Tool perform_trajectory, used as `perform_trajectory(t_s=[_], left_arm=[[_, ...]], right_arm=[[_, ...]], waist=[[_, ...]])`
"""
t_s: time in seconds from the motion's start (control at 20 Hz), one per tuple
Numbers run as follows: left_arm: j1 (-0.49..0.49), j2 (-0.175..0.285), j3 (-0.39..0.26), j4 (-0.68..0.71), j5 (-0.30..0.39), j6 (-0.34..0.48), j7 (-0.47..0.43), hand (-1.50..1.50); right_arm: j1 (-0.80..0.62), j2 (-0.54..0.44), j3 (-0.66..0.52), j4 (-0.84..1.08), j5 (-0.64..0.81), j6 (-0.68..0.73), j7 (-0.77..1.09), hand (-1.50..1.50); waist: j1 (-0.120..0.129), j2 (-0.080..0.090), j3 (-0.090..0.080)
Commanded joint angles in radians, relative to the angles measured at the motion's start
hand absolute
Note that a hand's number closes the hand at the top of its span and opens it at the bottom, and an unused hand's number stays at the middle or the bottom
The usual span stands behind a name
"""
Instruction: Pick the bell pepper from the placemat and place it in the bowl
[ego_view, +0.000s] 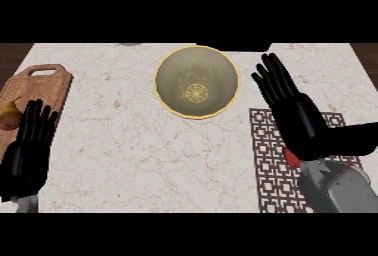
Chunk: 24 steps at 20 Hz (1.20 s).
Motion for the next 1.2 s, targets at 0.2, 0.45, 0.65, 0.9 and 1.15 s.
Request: perform_trajectory(t_s=[0.2,0.45,0.65,0.9,1.15], left_arm=[[-0.130,0.103,0.055,0.011,-0.054,0.010,0.036,0.00],[-0.150,0.107,0.045,0.020,-0.038,0.001,0.092,0.00],[-0.187,0.139,0.085,0.071,-0.027,-0.023,0.093,0.00],[-0.162,0.110,0.070,0.077,-0.049,-0.023,0.060,0.00],[-0.184,0.112,0.071,0.086,-0.063,-0.025,0.061,0.00]], right_arm=[[-0.011,-0.007,0.222,-0.163,-0.015,0.362,-0.127,-1.50],[0.150,-0.094,0.141,-0.120,0.428,0.079,-0.418,-1.50],[0.386,-0.192,0.204,-0.212,0.565,0.056,-0.652,-1.50],[0.563,-0.374,0.084,-0.339,0.671,-0.015,-0.654,-1.50],[0.621,-0.536,-0.114,-0.511,0.656,0.019,-0.404,-1.50]], waist=[[-0.019,-0.009,0.000],[-0.079,-0.012,0.002],[-0.071,-0.013,0.000],[-0.066,-0.016,-0.003],[-0.053,-0.013,-0.005]])
